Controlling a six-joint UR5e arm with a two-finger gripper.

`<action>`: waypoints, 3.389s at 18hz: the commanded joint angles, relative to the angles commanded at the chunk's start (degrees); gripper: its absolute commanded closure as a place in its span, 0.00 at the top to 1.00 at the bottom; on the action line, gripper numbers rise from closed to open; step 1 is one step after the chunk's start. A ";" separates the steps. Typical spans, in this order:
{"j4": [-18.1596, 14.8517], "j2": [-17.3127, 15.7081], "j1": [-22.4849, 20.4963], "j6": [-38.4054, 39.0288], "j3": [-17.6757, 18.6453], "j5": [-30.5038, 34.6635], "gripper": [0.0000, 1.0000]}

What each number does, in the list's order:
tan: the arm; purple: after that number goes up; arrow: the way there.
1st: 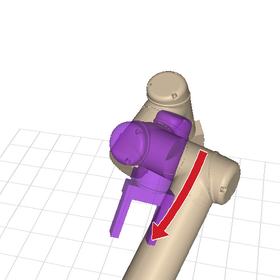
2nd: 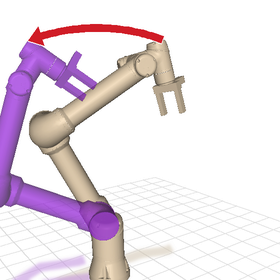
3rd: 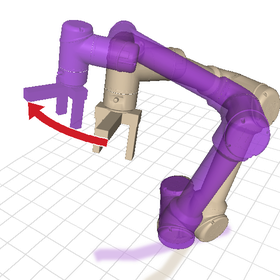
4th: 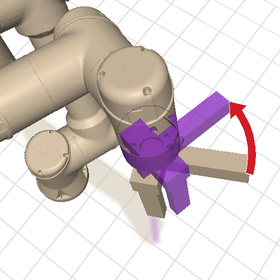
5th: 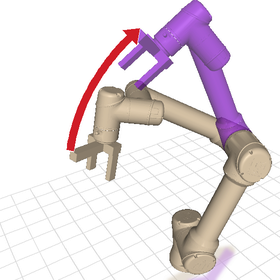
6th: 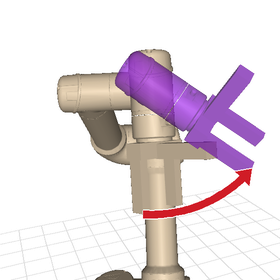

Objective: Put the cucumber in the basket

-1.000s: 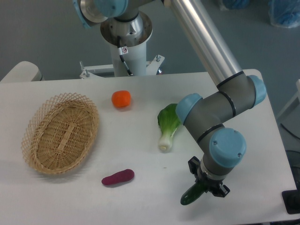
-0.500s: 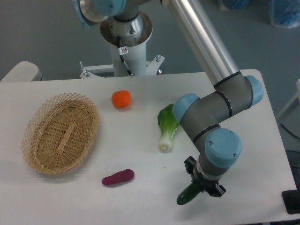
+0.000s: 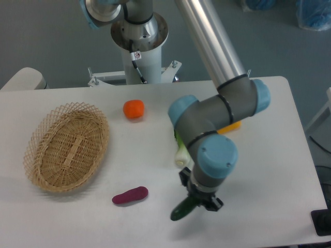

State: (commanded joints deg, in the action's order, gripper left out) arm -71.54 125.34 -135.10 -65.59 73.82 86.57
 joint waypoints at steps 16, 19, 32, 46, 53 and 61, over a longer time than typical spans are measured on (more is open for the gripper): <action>-2.11 -11.79 14.94 6.78 16.26 -2.55 0.17; -1.85 -11.78 17.59 8.98 18.72 -2.28 0.17; 4.47 -10.11 23.92 14.35 22.60 -1.76 1.00; 3.78 -10.20 12.86 7.77 13.81 -0.70 1.00; 3.87 -8.36 4.86 0.65 10.83 -0.44 1.00; 3.60 -1.86 -4.19 -7.96 3.36 0.62 1.00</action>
State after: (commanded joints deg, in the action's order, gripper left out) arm -67.94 123.48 -139.29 -73.55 77.18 87.19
